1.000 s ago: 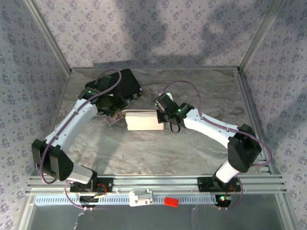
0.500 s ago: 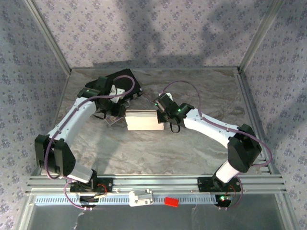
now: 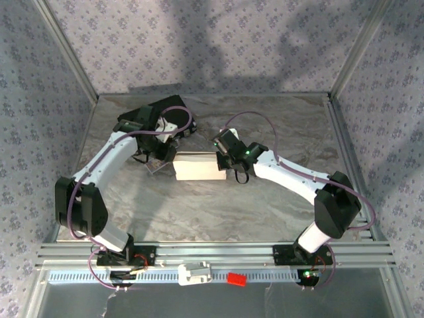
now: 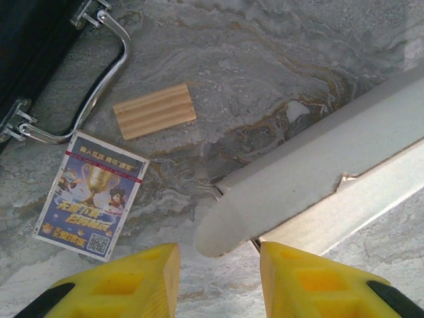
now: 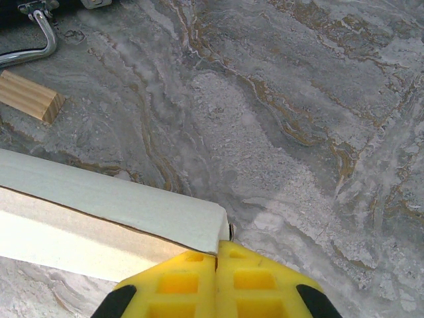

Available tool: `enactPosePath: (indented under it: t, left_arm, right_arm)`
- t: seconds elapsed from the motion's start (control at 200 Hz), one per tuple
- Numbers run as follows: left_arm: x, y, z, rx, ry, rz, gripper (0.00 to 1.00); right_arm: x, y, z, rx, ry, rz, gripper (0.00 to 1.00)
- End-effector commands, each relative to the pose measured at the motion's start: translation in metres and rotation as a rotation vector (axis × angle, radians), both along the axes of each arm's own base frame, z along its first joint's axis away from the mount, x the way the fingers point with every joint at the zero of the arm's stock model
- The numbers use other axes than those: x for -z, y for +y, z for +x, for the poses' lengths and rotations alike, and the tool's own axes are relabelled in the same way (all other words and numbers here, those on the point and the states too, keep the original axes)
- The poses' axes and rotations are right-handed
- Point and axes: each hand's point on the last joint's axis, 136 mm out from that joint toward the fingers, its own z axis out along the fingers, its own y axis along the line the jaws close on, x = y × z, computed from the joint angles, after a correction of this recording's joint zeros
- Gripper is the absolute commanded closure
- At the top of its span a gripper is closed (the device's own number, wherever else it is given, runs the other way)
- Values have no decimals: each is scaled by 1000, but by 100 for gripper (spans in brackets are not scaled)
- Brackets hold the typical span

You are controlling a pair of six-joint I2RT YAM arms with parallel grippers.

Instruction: Fold the paper box

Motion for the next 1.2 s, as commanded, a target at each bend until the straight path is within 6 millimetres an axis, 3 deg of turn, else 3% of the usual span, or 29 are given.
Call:
enactPosePath:
  t: [0.0,0.105,0.4,0.48,0.56,0.68,0.71,0.83,1.194]
  left_arm:
    - [-10,1,13,14,-59,8,62]
    - [-8,-2,14,23,-53,1,64]
    - [-8,-4,17,16,-44,-4,84]
    - [-11,-4,19,11,-56,-9,82]
    - [-14,-1,21,-2,-74,14,67]
    - [-23,3,22,7,-118,44,63]
    - [-25,5,21,13,-125,55,62]
    - [-20,10,15,59,-127,75,62]
    - [-16,-8,3,258,-80,-96,70]
  right_arm:
    - [63,-24,-44,-44,249,-166,100]
    - [63,-24,-44,-43,252,-165,100]
    - [63,-25,-43,-39,250,-164,100]
    - [62,-24,-43,-42,248,-163,100]
    - [63,-25,-43,-40,249,-165,100]
    - [64,-25,-43,-41,253,-168,100]
    - [55,-18,-37,-42,233,-148,100]
    - [55,-19,-37,-42,234,-148,100]
    - [54,-19,-37,-45,238,-147,100]
